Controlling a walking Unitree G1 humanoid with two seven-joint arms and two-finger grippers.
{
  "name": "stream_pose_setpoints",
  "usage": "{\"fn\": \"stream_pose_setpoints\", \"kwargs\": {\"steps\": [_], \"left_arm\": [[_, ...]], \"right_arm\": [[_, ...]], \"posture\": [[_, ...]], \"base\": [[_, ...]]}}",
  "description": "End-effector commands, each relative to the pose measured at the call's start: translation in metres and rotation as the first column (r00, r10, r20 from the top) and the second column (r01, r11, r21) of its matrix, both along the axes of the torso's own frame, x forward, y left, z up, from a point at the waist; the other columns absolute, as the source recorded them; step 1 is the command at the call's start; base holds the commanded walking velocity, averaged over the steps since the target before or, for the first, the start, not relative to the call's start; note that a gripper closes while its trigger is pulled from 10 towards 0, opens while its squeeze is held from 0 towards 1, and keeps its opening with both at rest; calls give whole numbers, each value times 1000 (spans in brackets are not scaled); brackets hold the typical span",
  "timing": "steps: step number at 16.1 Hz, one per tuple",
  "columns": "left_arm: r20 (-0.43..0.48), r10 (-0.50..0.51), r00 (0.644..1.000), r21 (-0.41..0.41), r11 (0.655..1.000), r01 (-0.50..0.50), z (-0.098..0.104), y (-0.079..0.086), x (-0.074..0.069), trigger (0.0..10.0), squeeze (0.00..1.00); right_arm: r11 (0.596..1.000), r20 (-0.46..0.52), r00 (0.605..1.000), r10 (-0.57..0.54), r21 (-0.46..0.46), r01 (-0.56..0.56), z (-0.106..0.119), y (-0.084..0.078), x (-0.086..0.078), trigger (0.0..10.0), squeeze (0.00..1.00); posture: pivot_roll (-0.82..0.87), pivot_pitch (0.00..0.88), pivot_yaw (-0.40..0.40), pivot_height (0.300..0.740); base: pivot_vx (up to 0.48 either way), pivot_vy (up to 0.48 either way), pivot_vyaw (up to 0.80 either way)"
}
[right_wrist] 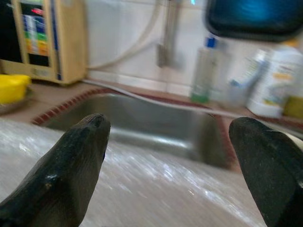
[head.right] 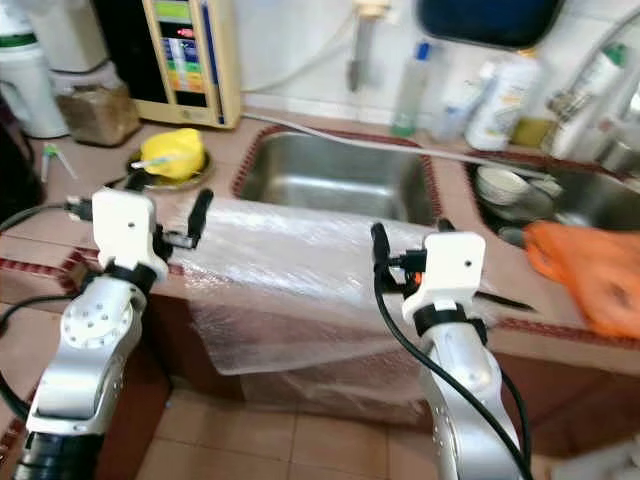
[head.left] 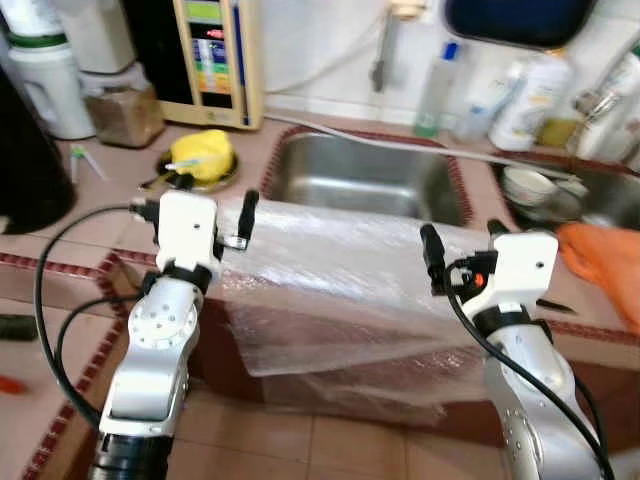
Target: Kitchen organization
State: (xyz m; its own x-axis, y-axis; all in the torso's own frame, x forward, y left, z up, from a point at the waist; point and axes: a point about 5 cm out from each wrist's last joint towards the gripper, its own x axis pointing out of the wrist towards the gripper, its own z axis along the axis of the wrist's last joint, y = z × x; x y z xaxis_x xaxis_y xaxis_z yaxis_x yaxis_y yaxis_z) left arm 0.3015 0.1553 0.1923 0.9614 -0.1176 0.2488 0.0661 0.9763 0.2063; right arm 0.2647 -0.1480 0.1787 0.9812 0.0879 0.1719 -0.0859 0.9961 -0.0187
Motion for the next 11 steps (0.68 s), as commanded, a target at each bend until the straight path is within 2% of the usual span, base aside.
{"fn": "stream_pose_setpoints", "kwargs": {"steps": [1,11], "left_arm": [[-13,23,1000,-4,1000,-23,-2,5,-1,10000,0],[-28,27,999,-24,999,-28,-7,2,-2,10000,0]], "right_arm": [[1000,15,1000,14,-5,-14,4,1,0,10000,0],[1000,17,1000,21,-19,-20,5,1,1,10000,0]], "posture": [[21,81,-71,740],[13,71,-79,740]], "base": [[285,0,0],[297,0,0]]}}
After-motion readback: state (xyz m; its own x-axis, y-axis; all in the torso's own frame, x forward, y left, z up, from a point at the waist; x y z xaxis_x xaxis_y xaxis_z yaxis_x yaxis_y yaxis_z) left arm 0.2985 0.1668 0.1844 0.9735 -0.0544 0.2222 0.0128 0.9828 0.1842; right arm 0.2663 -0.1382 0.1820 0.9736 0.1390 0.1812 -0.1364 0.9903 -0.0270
